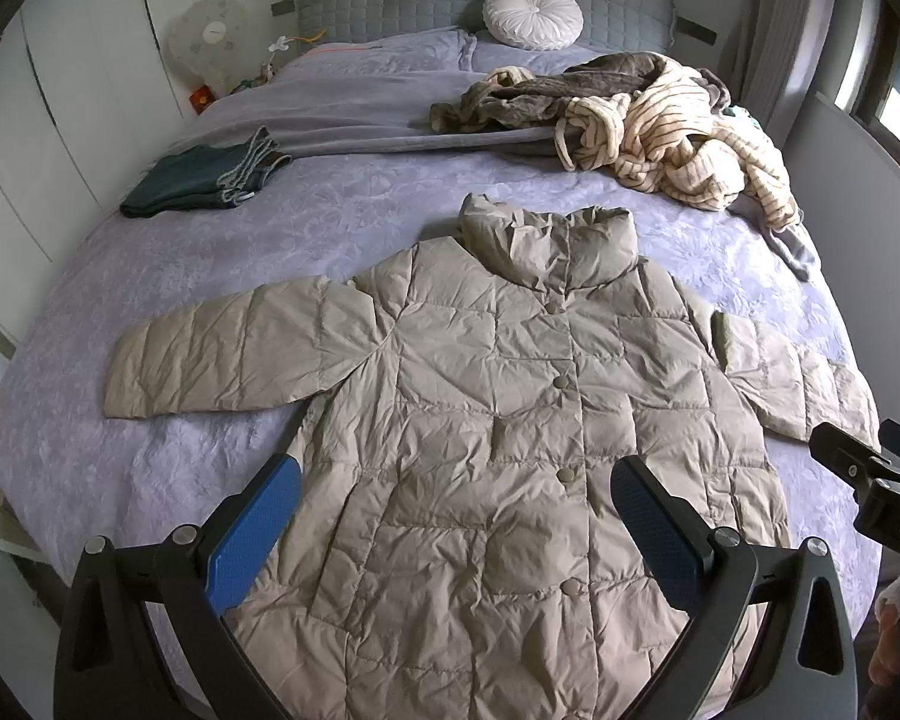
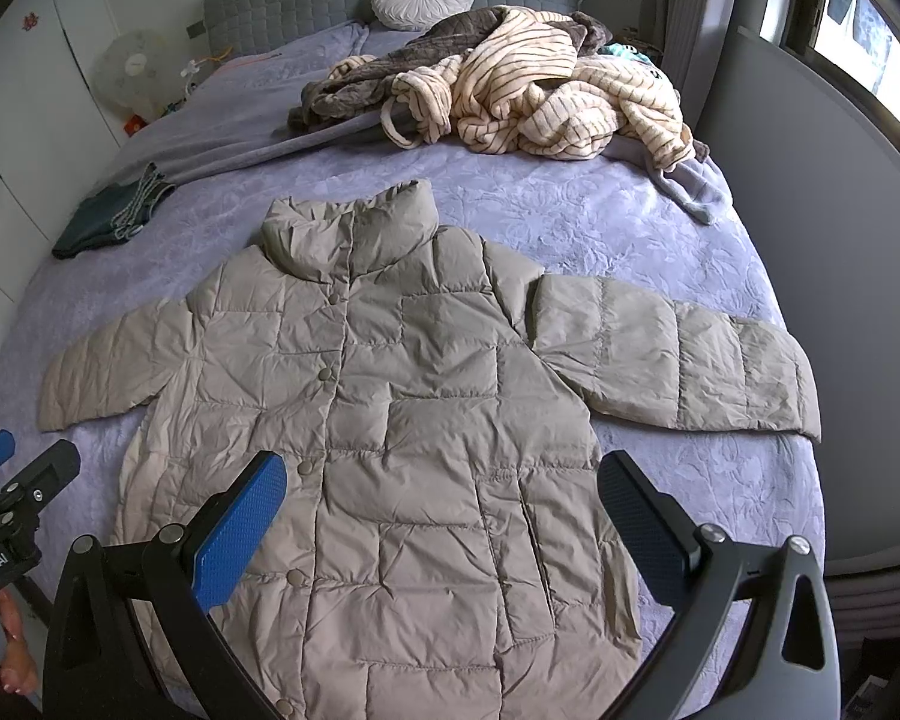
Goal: Fold large clothes
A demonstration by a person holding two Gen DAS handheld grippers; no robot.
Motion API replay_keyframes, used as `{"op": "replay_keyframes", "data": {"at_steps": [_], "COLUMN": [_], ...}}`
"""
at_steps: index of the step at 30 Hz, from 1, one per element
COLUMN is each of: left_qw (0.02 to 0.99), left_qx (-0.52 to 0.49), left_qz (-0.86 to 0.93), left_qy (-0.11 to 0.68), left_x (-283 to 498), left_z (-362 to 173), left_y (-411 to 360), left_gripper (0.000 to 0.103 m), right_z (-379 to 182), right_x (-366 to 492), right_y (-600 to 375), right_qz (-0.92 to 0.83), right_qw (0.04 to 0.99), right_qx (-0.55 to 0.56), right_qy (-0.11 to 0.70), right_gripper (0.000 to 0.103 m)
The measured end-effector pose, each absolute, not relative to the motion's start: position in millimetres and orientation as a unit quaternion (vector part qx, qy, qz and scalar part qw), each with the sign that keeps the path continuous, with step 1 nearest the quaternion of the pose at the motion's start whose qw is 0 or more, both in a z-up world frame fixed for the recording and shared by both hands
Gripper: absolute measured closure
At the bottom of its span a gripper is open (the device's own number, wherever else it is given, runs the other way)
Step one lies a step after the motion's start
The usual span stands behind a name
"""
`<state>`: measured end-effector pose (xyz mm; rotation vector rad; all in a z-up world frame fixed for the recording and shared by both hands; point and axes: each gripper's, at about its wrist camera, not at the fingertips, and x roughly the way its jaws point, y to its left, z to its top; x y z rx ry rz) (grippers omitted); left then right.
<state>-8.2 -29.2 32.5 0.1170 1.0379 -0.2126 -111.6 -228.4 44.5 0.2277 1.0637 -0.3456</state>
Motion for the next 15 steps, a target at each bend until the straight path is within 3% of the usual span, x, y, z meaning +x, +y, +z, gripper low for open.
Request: {"op": "replay_keyframes", "data": {"at_steps": [15], "left_qw": [0.861], "left_qx": [0.056], "left_qz": [-0.100], "left_qy": [0.495], "left_x": [-6.0], "left_z": [32.8], "left_y": [-19.1], "left_gripper": [0.000], "right_z": [44.5], "right_x": [-111.4], "right_y": [-228.4], "right_qz": [-0.163], "right_qw": [0.842], "right_qx": [0.108], "right_qy": [0.503], "right_gripper": [0.000]}}
